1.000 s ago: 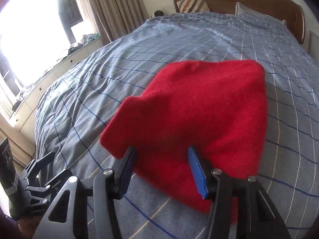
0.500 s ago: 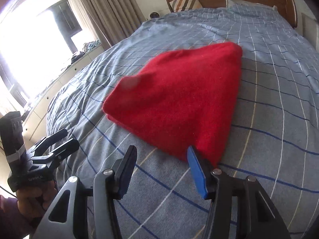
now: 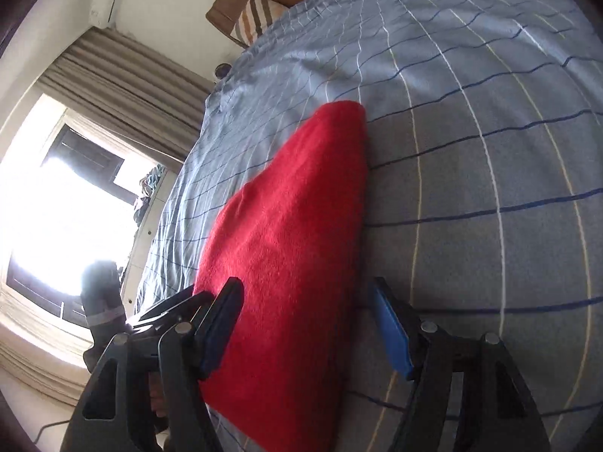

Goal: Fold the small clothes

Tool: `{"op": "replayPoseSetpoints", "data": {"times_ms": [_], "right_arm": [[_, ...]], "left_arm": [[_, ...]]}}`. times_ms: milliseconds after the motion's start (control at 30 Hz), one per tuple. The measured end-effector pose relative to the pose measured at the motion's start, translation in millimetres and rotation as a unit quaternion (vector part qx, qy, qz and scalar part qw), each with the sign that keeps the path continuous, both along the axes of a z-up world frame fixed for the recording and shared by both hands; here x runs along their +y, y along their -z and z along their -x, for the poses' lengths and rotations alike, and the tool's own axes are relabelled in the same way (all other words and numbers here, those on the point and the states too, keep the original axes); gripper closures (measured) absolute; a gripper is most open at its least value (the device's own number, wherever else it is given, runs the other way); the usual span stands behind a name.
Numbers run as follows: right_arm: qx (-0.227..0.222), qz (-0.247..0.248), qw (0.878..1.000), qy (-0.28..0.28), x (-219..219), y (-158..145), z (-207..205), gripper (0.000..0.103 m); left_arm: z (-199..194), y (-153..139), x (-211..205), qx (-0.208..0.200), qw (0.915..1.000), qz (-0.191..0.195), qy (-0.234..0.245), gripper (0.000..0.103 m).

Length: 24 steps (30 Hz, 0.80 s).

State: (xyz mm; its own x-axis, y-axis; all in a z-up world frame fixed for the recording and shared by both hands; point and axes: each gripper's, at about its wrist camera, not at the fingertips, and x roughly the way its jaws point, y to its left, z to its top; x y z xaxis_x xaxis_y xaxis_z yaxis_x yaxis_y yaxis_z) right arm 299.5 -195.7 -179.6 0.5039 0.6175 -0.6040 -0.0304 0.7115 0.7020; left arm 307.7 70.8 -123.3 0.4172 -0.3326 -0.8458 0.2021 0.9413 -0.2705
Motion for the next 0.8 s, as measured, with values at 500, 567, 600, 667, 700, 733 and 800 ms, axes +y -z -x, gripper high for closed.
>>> {"op": "replayPoseSetpoints", "data": {"times_ms": [500,567,600,667,700,733,800], "right_arm": [[-0.198,0.374,0.906,-0.021,116,-85,34,0.079],[-0.206,0.349,0.914,-0.007,103,-103,29,0.078],[-0.198,0.333,0.922,-0.002,94,-107,24,0.077],[-0.155,0.311,0.938,0.004,71,-101,8,0.055],[-0.130,0.313,0.941,0.015,57,-95,5,0.046],[-0.113,0.321,0.940,0.028,46,-90,7,0.034],[-0.101,0.330,0.938,0.035,21,-81,26,0.028]], "left_arm": [[27,-63,-20,-0.101,0.9946,0.016,0.019,0.084],[24,-73,-24,-0.110,0.9937,0.016,0.010,0.072],[20,-71,-27,-0.105,0.9944,0.004,0.002,0.051],[14,-60,-32,-0.097,0.9942,-0.042,-0.019,0.024],[20,-55,-31,-0.105,0.9920,-0.064,-0.029,0.023],[28,-52,-29,-0.115,0.9898,-0.078,-0.032,0.022],[53,-48,-23,-0.134,0.9856,-0.098,-0.033,0.019]]}}
